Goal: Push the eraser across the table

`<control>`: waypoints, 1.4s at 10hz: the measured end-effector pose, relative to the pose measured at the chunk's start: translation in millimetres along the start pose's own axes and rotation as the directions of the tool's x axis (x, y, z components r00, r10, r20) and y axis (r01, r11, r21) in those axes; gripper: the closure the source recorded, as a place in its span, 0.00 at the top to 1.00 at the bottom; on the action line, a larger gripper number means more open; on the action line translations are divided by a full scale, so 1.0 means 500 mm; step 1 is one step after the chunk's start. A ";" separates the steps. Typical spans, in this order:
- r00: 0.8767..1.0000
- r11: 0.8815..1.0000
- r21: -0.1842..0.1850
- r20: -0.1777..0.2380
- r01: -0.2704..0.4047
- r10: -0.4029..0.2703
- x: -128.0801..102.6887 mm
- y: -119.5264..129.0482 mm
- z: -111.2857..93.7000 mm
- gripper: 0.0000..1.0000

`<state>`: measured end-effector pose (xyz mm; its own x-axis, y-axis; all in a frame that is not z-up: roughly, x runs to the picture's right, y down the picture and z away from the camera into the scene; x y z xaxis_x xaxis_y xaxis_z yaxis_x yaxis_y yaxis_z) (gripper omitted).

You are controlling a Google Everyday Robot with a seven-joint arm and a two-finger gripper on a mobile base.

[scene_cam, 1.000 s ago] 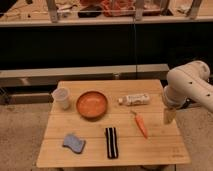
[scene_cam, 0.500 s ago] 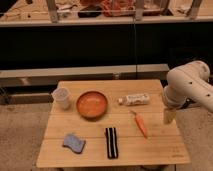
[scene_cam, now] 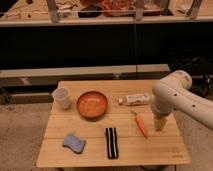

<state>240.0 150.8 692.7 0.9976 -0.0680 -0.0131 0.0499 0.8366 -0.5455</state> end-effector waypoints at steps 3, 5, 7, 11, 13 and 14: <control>0.998 0.998 0.003 -0.002 0.056 -0.056 -0.040 0.019 0.043 0.80; 0.996 0.996 0.003 0.001 0.094 -0.094 -0.074 0.030 0.063 0.80; 0.992 0.992 0.002 0.005 0.130 -0.130 -0.102 0.040 0.094 0.80; 0.987 0.987 -0.002 0.010 0.160 -0.160 -0.121 0.057 0.105 0.80; 0.985 0.985 -0.006 0.011 0.173 -0.172 -0.118 0.068 0.113 0.80; 0.984 0.984 -0.007 0.011 0.177 -0.177 -0.119 0.074 0.114 0.80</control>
<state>185.3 216.6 721.2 0.9736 -0.2088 0.0926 0.2251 0.8075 -0.5453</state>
